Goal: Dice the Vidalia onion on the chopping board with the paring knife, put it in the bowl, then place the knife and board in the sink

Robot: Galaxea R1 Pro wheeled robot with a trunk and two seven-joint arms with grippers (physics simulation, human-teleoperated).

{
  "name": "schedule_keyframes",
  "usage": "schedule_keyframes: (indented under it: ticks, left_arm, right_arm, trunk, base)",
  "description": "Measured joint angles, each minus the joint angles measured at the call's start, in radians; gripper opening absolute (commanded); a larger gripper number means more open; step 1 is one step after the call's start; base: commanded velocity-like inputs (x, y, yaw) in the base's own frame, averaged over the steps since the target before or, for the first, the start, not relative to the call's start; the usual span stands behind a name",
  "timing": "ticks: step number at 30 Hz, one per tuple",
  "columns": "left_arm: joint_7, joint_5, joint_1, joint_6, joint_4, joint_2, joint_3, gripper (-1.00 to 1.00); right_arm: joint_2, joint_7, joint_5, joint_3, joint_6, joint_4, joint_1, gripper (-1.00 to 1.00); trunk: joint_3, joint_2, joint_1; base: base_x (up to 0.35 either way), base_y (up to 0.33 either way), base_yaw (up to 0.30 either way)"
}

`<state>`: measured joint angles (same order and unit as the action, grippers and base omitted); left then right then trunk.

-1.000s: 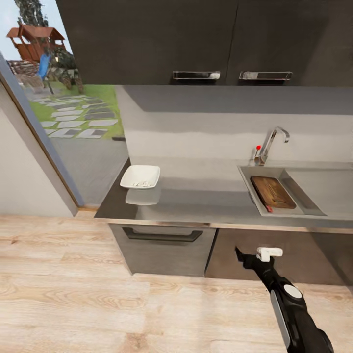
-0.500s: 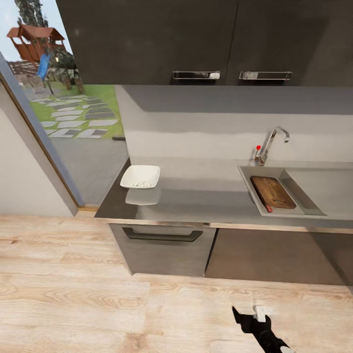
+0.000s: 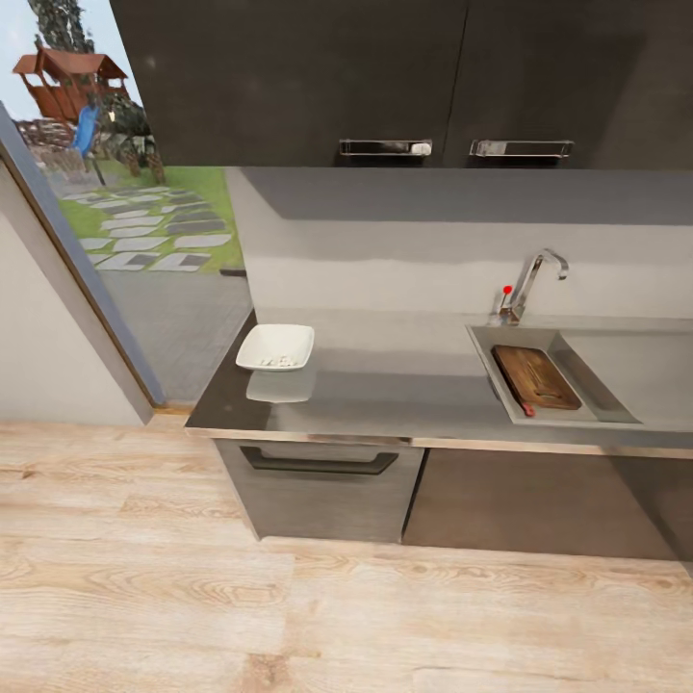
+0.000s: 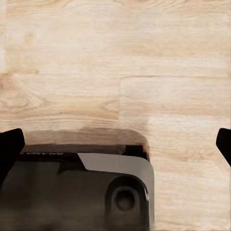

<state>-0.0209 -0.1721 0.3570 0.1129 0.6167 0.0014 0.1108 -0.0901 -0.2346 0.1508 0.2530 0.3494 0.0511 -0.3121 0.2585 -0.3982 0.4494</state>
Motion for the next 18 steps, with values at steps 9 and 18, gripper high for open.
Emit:
schedule_keyframes:
  ticks: [9, 18]
  left_arm:
    - [-0.002, 0.000, 0.000, -0.006, -0.006, 0.006, 0.001, 1.00]
    - [0.000, 0.000, 0.000, -0.012, -0.089, 0.009, 0.002, 1.00]
  right_arm:
    - [0.000, 0.072, 0.021, -0.001, -0.053, -0.034, 0.087, 1.00]
    - [0.007, 0.104, 0.021, -0.001, -0.173, -0.035, 0.138, 1.00]
  trunk:
    - [0.000, 0.000, 0.000]
    - [-0.013, 0.000, 0.000]
  base:
    - [0.000, 0.000, 0.000]
    - [0.000, 0.000, -0.038]
